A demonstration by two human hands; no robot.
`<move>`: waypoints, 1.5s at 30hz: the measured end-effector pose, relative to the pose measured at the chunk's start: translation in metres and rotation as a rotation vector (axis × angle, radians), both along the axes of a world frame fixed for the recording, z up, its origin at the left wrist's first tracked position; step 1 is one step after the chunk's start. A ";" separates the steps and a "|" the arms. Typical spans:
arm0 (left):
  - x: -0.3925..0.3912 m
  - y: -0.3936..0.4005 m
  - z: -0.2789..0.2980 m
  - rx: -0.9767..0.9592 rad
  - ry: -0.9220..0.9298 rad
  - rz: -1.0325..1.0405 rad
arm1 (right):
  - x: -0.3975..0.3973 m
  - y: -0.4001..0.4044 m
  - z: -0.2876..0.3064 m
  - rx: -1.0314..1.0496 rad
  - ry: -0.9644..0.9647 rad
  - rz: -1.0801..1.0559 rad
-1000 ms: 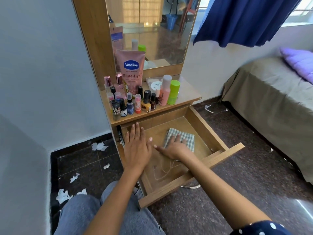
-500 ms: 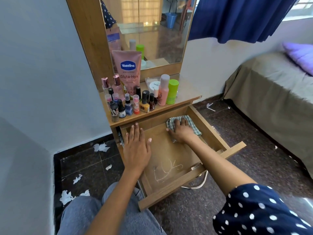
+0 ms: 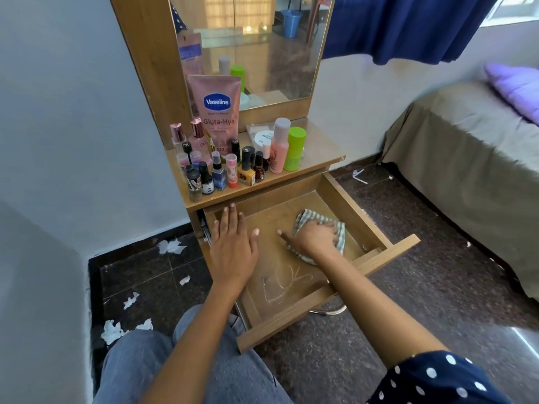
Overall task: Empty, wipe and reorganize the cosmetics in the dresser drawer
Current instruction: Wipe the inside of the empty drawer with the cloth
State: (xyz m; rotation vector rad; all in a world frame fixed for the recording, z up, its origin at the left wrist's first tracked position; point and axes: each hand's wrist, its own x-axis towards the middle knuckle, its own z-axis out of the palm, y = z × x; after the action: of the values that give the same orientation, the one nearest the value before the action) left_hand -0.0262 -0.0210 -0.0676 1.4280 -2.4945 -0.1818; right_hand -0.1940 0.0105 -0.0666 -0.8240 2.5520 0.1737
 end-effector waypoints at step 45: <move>0.008 -0.001 0.005 0.036 0.113 -0.061 | 0.008 0.007 -0.002 -0.048 -0.278 0.778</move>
State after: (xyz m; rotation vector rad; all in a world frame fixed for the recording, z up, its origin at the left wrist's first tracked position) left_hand -0.0184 -0.0219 -0.0622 1.3169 -2.4555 -0.3115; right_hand -0.1858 0.0174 -0.0689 -1.6911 1.8722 0.2143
